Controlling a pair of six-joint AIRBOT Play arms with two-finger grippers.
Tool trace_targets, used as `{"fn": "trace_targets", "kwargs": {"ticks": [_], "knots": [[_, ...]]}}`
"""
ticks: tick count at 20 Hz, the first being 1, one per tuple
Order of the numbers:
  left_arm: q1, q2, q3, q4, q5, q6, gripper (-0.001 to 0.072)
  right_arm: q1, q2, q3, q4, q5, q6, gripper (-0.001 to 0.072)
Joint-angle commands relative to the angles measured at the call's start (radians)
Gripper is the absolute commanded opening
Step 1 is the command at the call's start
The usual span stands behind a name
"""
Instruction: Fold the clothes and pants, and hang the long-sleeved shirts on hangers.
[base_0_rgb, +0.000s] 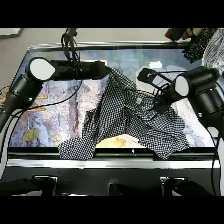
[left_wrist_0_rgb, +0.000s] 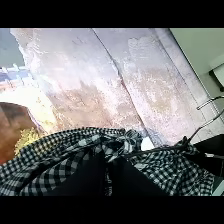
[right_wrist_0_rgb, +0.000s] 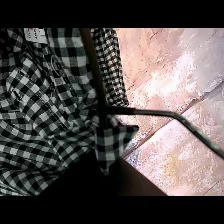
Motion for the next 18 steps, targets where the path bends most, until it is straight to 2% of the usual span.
{"fn": "trace_targets", "kwargs": {"ticks": [1, 6, 10, 15, 18], "knots": [[-0.027, 0.001, 0.03, 0.048, -0.103, -0.052, 0.0018, 0.027, -0.011, 0.0, -0.045, -0.055, 0.108, 0.0021], [-0.167, -0.004, -0.027, 0.095, -0.135, -0.126, 0.0018, 0.027, -0.01, 0.04, -0.035, -0.129, 0.167, 0.0021], [-0.255, -0.003, -0.132, 0.095, -0.082, -0.158, 0.0018, 0.027, -0.01, 0.134, -0.04, -0.129, 0.166, 0.0021], [-0.305, -0.003, -0.174, 0.101, 0.004, -0.163, 0.0018, 0.027, -0.005, 0.179, -0.046, -0.125, 0.154, 0.0021], [-0.307, -0.003, -0.174, 0.102, -0.006, -0.167, 0.0018, 0.027, 0.01, 0.185, -0.065, -0.122, 0.132, 0.0021]]}}
